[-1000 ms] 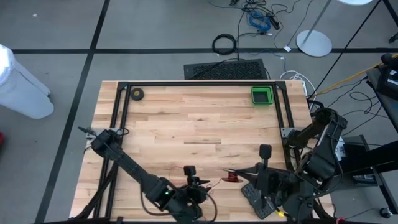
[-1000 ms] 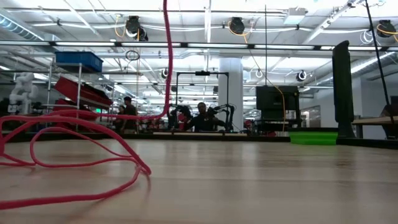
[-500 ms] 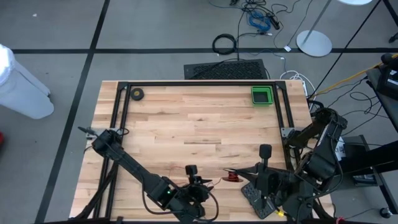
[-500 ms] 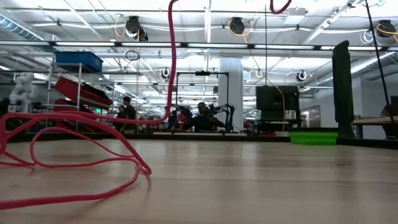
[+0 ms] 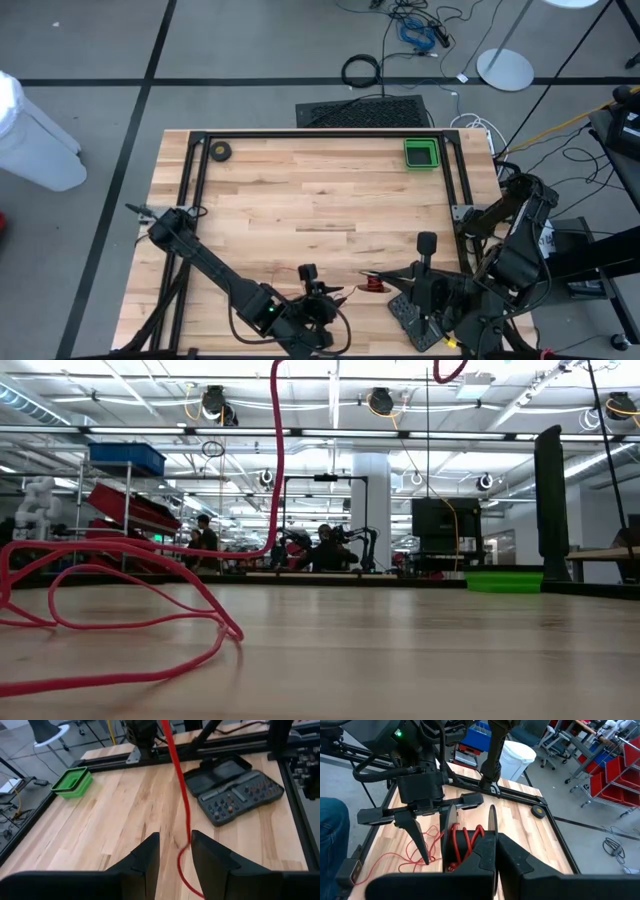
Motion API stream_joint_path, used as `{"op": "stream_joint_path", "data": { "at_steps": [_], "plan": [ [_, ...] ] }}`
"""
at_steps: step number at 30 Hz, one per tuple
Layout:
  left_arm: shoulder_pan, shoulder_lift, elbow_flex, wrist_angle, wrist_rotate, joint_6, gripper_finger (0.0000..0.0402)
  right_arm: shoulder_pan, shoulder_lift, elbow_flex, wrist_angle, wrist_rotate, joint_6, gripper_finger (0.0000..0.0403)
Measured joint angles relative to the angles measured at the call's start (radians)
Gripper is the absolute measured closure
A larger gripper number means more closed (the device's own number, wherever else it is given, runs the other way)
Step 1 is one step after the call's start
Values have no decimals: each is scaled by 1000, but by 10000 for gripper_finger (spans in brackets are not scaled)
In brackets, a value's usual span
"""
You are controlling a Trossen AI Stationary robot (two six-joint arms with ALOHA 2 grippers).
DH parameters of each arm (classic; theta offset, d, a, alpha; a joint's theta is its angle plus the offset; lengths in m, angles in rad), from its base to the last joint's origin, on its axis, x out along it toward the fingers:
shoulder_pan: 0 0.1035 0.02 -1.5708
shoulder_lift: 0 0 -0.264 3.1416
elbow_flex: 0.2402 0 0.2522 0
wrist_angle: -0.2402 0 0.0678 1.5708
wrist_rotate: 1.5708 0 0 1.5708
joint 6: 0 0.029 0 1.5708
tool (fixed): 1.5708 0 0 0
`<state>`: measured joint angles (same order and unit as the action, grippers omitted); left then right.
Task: Coil cords
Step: Coil the red wire on the black spool
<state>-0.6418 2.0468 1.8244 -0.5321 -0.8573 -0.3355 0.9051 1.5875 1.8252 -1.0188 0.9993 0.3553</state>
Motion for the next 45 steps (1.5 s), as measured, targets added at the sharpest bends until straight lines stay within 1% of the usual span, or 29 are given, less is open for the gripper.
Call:
{"op": "stream_joint_path", "data": {
  "at_steps": [14,17,28,30,34,38,40,45],
  "plan": [
    [0,0,0,2,-3,0,287,0,0,0,2,0,0,403],
    [0,0,0,1,-3,0,303,0,0,0,3,0,0,403],
    [0,0,0,1,-4,0,385,0,0,0,5,0,0,403],
    [1,0,0,1,-12,-2,395,0,0,0,5,0,0,403],
    [6,0,0,-2,-36,-26,396,0,0,0,13,2,0,403],
    [19,0,0,-2,-41,-28,398,-1,0,0,57,46,0,403],
    [23,0,0,-12,-43,-46,399,-4,0,0,71,49,0,403],
    [26,0,0,-57,-107,-52,400,-17,0,0,73,50,30,403]
  ]
}}
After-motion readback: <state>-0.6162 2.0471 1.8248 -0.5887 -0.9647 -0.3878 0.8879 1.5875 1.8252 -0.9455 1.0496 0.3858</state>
